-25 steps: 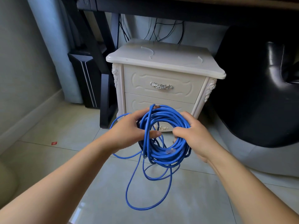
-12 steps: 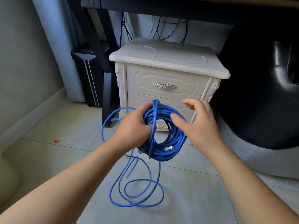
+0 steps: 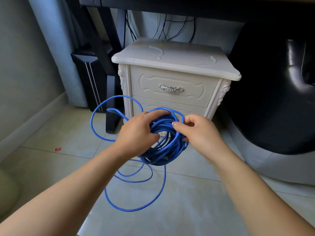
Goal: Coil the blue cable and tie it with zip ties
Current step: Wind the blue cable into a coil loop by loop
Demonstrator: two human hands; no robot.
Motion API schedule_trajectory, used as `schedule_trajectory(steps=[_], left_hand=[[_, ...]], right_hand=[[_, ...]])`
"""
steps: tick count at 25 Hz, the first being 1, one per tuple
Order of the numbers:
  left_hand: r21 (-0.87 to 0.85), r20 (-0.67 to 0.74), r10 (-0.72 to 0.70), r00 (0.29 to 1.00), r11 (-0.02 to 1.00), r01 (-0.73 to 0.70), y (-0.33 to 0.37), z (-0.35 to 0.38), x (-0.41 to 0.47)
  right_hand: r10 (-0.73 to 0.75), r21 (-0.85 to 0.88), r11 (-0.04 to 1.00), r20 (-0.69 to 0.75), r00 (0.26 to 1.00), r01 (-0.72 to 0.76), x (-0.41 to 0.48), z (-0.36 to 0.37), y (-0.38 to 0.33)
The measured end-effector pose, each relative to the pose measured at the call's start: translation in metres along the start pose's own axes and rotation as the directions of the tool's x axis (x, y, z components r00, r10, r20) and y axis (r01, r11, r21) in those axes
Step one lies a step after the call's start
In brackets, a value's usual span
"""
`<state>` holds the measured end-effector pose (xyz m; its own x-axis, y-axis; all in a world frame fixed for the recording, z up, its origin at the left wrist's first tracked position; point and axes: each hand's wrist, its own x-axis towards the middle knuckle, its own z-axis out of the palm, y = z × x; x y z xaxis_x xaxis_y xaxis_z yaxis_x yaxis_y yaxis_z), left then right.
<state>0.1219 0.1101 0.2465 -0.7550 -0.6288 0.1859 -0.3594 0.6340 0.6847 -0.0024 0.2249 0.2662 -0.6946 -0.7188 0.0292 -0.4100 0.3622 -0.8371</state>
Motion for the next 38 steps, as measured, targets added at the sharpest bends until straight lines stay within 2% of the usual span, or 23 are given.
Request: schedule_trajectory(steps=[2,4,7,8,10,12,13,14,16,18,20,22,24,26,27,30,32,34,38], left_hand=[[-0.05,-0.001,0.027,1.0,0.998,-0.027,-0.001,-0.002,0.002],[-0.181,-0.062,0.015,0.998,0.983,-0.026,-0.002,-0.01,0.005],[-0.465,-0.178,-0.134,0.975,0.885,0.037,-0.012,-0.035,0.01],[-0.518,-0.195,-0.181,0.964,0.854,0.056,-0.017,-0.043,0.01],[-0.577,-0.162,-0.212,0.964,0.813,0.082,-0.025,-0.051,0.011],[-0.612,-0.063,-0.161,0.985,0.786,0.09,-0.029,-0.05,0.011],[-0.63,-0.011,-0.122,0.992,0.772,0.088,-0.029,-0.048,0.011],[-0.647,0.028,-0.083,0.996,0.758,0.081,-0.027,-0.047,0.01],[-0.687,0.07,-0.03,0.997,0.724,0.07,-0.023,-0.045,0.01],[-0.735,0.1,0.002,0.995,0.674,0.073,-0.021,-0.043,0.01],[-0.78,0.108,0.012,0.994,0.621,0.078,-0.021,-0.044,0.011],[-0.809,0.118,0.017,0.993,0.581,0.086,-0.02,-0.045,0.012],[-0.823,0.168,0.071,0.983,0.558,0.1,-0.018,-0.045,0.01],[-0.814,0.215,0.132,0.968,0.572,0.103,-0.016,-0.044,0.009],[-0.799,0.229,0.139,0.963,0.592,0.105,-0.016,-0.044,0.01],[-0.705,0.233,0.03,0.972,0.693,0.148,-0.02,-0.044,0.014],[-0.602,0.175,-0.094,0.98,0.777,0.182,-0.023,-0.042,0.016],[-0.541,0.09,-0.144,0.985,0.824,0.17,-0.022,-0.04,0.017],[-0.575,-0.06,-0.245,0.968,0.801,0.167,-0.022,-0.038,0.017]], right_hand=[[0.078,0.061,0.995,0.002,0.997,-0.078,0.003,-0.001,0.005],[0.207,0.16,0.964,0.044,0.977,-0.211,0.007,-0.005,0.012],[0.335,0.221,0.908,0.124,0.934,-0.356,0.016,-0.026,0.032],[0.354,0.175,0.911,0.129,0.926,-0.373,0.02,-0.034,0.038],[0.348,-0.081,0.936,0.082,0.934,-0.342,0.025,-0.041,0.044],[0.204,-0.304,0.927,-0.086,0.975,-0.22,0.025,-0.039,0.04],[0.102,-0.282,0.949,-0.138,0.985,-0.138,0.021,-0.035,0.031],[0.017,-0.157,0.987,-0.138,0.99,-0.039,0.018,-0.03,0.024],[-0.076,0.181,0.981,-0.002,0.997,0.075,0.011,-0.017,0.009],[-0.117,0.412,0.911,0.216,0.969,0.018,0.007,-0.001,0.005],[-0.089,0.5,0.863,0.296,0.951,-0.075,0.006,0.012,0.005],[0.001,0.511,0.849,0.245,0.97,-0.13,0.006,0.016,0.006],[0.053,0.528,0.822,0.304,0.951,-0.214,0.004,0.016,0.006],[-0.022,0.595,0.76,0.425,0.905,-0.261,-0.002,0.016,0.005],[-0.045,0.623,0.742,0.415,0.909,-0.248,-0.002,0.016,0.004],[0.015,0.573,0.811,0.191,0.982,-0.123,0.01,0.01,0.002],[0.009,0.503,0.862,0.124,0.992,-0.07,0.018,0.005,0.004],[-0.012,0.477,0.877,0.123,0.992,-0.049,0.016,0.003,0.005],[-0.027,0.406,0.912,0.216,0.976,-0.065,0.001,0.006,0.005]])
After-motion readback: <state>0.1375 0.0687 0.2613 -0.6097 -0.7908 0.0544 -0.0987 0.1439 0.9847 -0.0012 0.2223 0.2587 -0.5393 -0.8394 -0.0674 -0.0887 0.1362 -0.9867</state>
